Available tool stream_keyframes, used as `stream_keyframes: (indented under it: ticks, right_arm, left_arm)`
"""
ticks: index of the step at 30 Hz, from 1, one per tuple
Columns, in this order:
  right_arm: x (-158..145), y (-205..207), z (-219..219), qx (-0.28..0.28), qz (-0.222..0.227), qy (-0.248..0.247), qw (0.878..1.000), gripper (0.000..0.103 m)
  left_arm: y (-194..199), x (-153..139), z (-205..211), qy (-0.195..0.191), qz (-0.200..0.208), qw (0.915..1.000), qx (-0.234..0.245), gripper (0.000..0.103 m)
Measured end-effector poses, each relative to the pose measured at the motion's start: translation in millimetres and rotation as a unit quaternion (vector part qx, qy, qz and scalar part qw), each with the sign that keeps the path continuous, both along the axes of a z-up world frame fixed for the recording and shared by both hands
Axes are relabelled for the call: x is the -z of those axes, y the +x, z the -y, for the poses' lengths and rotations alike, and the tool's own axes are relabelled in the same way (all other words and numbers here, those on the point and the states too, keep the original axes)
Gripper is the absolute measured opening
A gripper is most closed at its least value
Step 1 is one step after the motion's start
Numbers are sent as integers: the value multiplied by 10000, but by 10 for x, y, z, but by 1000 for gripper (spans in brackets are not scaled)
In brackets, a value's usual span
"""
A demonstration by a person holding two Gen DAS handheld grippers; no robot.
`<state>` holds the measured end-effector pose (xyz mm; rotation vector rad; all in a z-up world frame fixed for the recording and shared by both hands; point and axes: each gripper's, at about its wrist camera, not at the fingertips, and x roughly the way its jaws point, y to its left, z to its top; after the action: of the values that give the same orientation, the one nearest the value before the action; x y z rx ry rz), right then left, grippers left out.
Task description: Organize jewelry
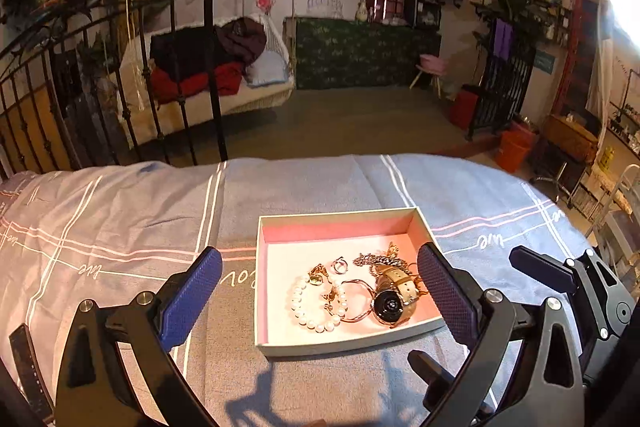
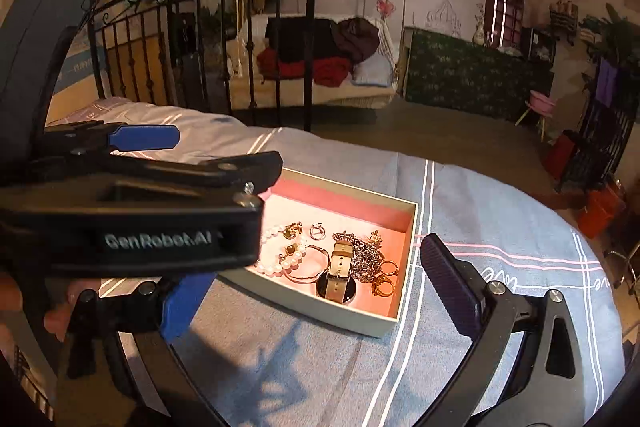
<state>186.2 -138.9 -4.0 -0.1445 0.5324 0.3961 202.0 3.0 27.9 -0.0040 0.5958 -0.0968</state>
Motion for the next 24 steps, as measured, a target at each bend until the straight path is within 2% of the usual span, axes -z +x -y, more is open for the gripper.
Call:
stream_keyframes:
  ticks: [3,6,10,13,17,24]
  right_arm:
    - [-92,-466,87,85,572,217,9981,98]
    - [-127,-846,160,267,938,456,9942,98]
    - [-98,-1246,219,519,1186,805,9883,98]
    - [-78,-1438,237,628,1296,799,9863,98]
    - [-94,-1515,305,702,1350,835,9848,98]
    - [-115,-1436,349,748,1231,909,9854,98]
  left_arm:
    - [-539,-106,-36,-69,682,9976,-10,97]
    - [-991,-113,-53,-238,1059,9941,-34,97]
    - [-1353,-72,24,-167,1190,9928,-18,97]
    - [-1530,-73,81,-60,1196,9928,6,97]
    - [-1664,-129,99,-57,1345,9909,69,97]
    - [-1673,-202,59,-85,1450,9894,45,97]
